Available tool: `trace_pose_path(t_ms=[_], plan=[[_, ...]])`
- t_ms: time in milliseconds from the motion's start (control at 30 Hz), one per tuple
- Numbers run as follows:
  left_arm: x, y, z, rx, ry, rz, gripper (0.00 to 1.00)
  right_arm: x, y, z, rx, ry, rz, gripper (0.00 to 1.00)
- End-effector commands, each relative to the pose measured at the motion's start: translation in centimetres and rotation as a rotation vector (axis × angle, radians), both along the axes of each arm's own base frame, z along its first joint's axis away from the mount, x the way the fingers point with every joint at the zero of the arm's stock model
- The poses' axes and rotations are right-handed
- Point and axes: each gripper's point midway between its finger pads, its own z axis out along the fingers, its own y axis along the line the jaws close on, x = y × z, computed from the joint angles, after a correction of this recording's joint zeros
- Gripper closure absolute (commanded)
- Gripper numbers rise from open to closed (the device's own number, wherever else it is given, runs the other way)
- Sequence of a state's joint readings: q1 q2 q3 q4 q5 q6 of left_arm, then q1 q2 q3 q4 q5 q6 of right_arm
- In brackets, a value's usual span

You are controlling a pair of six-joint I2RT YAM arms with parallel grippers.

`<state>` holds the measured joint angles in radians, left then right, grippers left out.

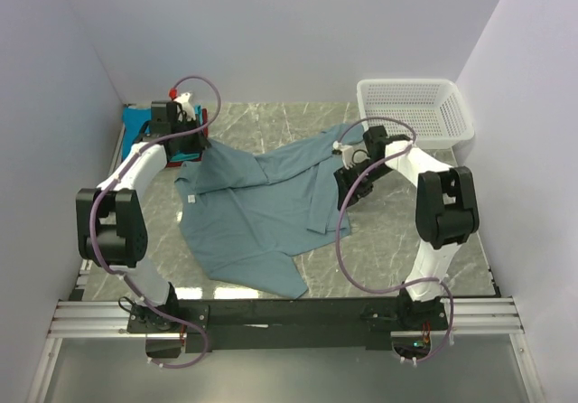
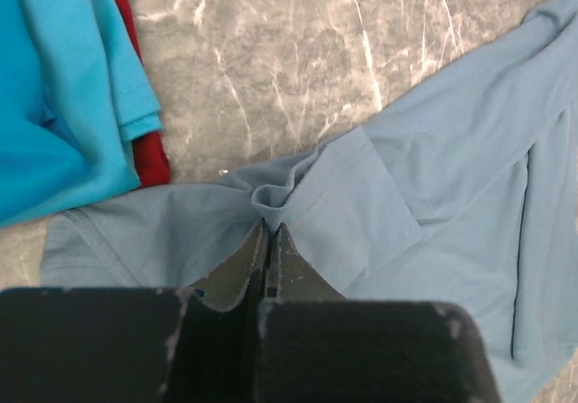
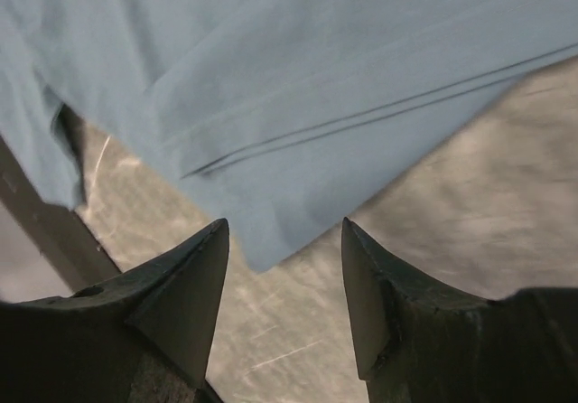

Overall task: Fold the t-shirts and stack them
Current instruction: Flatten the tshirt out

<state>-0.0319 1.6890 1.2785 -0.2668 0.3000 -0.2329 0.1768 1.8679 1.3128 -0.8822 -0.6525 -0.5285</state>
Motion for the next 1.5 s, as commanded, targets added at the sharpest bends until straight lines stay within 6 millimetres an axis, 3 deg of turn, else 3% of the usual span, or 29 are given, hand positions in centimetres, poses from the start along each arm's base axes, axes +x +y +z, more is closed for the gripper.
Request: trace_pose_path(t_ms=[0, 67, 167, 333, 600, 933, 1000, 1100, 1200, 1233, 1300, 1367, 1400, 1467], plan=[[-0.1, -0.6, 1.8, 0.008, -0.067, -0.01, 0.99, -3.6, 1.6, 1.2, 0.06, -0.01, 0.105, 0.4], [-0.2, -0.9, 1.8, -0.003, -0.061, -0.023, 0.99, -5.1, 2.3, 1.3, 0.074, -0.038, 0.132, 0.39], [-0.2, -1.1, 1.9, -0.005, -0.061, -0.029, 0.99, -4.8, 3.8, 1.7, 0.066, -0.114, 0.158, 0.38], [-0.4, -0.7, 2.4, 0.012, -0.076, -0.02, 0.99, -5.5, 6.3, -0.6, -0.045, -0.141, 0.226, 0.36], [-0.6, -0.6, 3.4, 0.016, -0.098, -0.023, 0.99, -3.4, 6.0, -2.0, -0.202, -0.281, 0.213, 0.36], [-0.6, -0.2, 2.9, 0.038, -0.086, -0.012, 0.99, -5.0, 7.2, -3.7, -0.29, -0.304, 0.318, 0.38], [-0.6, -0.3, 2.9, 0.035, -0.087, -0.014, 0.99, -4.9, 7.1, -3.8, -0.297, -0.306, 0.315, 0.41], [-0.6, -0.3, 2.9, 0.032, -0.087, -0.015, 0.99, -4.7, 6.8, -3.9, -0.316, -0.307, 0.314, 0.54], [-0.6, -0.2, 2.9, 0.04, -0.086, -0.01, 0.99, -4.4, 6.7, -3.2, -0.323, -0.328, 0.316, 0.77], [-0.6, 0.0, 3.0, 0.044, -0.089, -0.007, 0.99, -4.1, 6.6, -2.7, -0.322, -0.344, 0.309, 0.89], [-0.6, 0.2, 3.1, 0.054, -0.093, 0.002, 0.99, -3.7, 6.5, -0.7, -0.29, -0.398, 0.295, 1.0], [-0.7, 0.3, 4.1, 0.055, -0.12, 0.005, 0.99, -3.9, 5.6, 0.3, -0.278, -0.427, 0.308, 1.0], [-0.8, 0.3, 4.4, 0.056, -0.131, 0.009, 0.99, -4.1, 5.2, 2.0, -0.257, -0.472, 0.308, 1.0], [-1.1, 0.5, 6.3, 0.057, -0.183, 0.024, 1.0, -5.3, 3.6, 2.7, -0.255, -0.5, 0.377, 1.0]])
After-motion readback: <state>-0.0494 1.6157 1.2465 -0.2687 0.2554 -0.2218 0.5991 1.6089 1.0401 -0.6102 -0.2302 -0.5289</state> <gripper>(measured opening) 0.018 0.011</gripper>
